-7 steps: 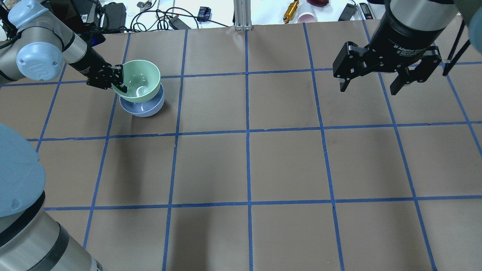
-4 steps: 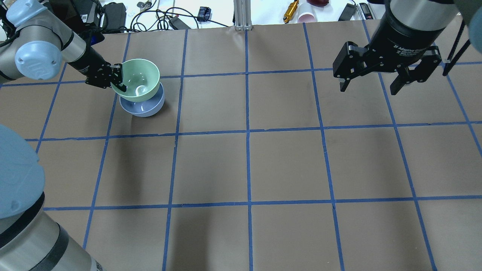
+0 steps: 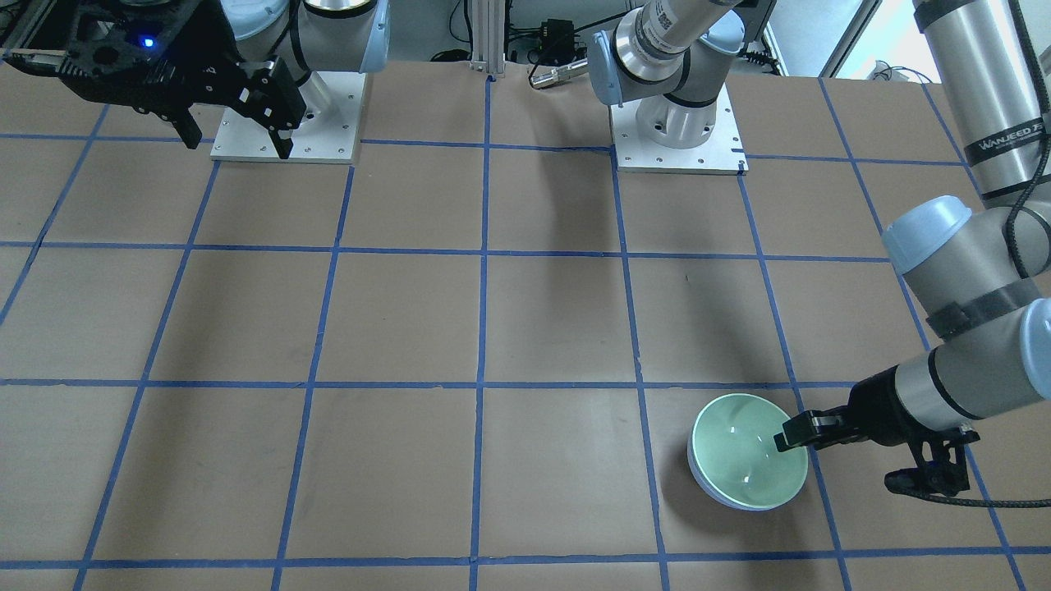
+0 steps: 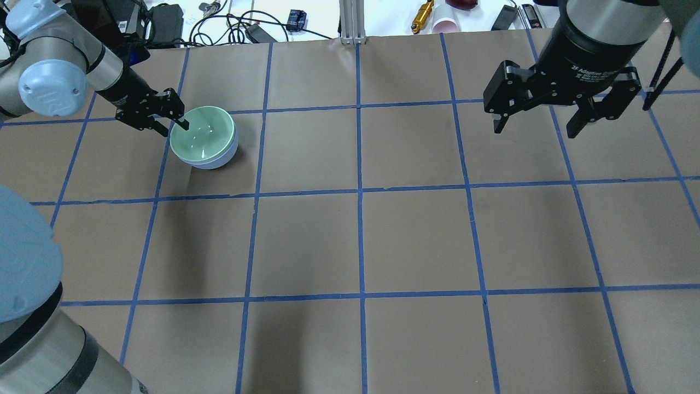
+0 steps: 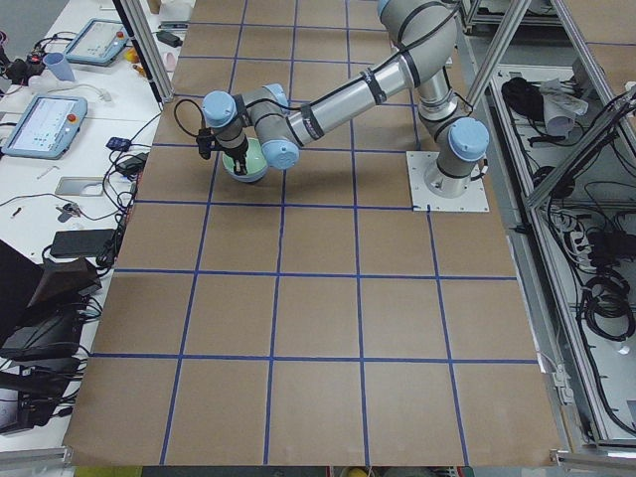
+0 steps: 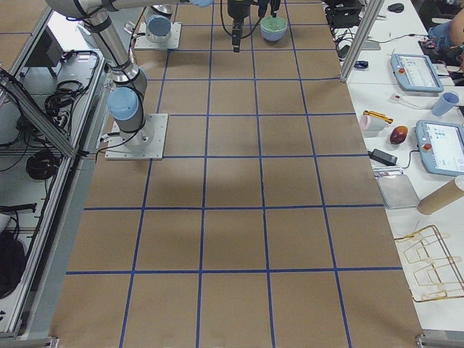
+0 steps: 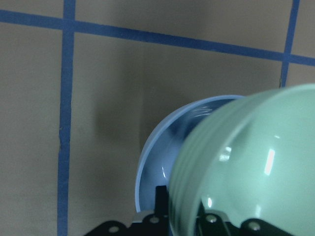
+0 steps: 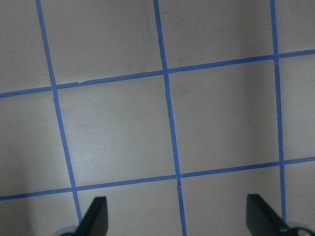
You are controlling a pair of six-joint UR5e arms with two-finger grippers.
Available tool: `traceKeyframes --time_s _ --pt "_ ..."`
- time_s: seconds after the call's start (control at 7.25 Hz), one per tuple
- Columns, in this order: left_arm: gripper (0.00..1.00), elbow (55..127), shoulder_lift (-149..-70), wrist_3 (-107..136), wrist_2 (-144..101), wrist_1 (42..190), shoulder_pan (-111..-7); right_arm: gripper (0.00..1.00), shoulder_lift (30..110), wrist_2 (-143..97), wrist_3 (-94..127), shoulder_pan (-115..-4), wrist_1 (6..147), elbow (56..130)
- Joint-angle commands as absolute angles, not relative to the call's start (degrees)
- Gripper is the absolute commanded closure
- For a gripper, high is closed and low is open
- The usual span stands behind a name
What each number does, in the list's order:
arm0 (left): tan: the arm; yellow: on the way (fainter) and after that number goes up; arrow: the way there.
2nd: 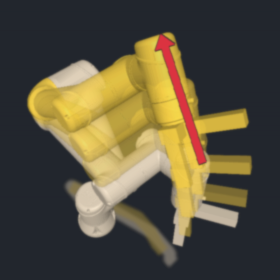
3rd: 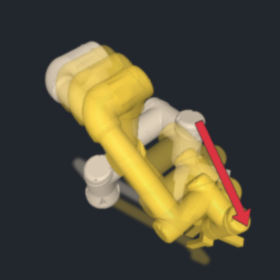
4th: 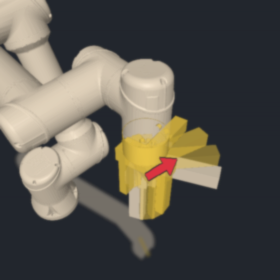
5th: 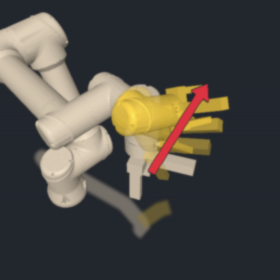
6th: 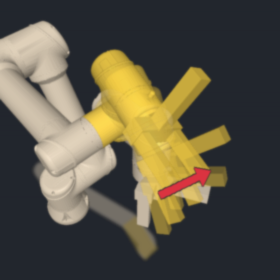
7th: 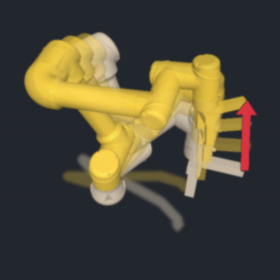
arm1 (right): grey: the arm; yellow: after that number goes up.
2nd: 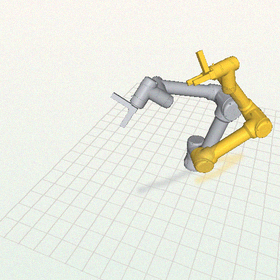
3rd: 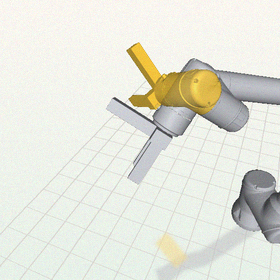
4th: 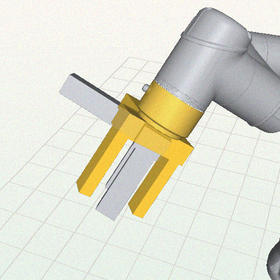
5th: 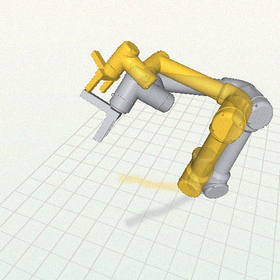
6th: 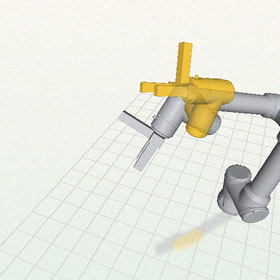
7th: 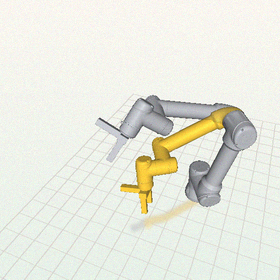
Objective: Stack green bowl on blue bowl
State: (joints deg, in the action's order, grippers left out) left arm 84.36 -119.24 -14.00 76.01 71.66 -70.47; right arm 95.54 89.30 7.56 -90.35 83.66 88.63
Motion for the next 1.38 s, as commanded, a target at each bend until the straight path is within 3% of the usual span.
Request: traceKeyframes --time_s 0.0,0.55,1.24 --pt "0.0 83.76 -118.22 -13.89 76.03 73.38 -70.31 0.0 95.54 89.3 7.56 -90.35 83.58 88.59" --pt "0.0 83.06 -111.73 -9.41 83.61 75.41 -78.97 0.0 95.54 89.3 7.56 -90.35 83.67 88.68" --pt "0.0 84.73 -97.41 -5.89 91.41 89.37 -89.03 0.0 95.54 89.3 7.56 -90.35 83.67 88.68"
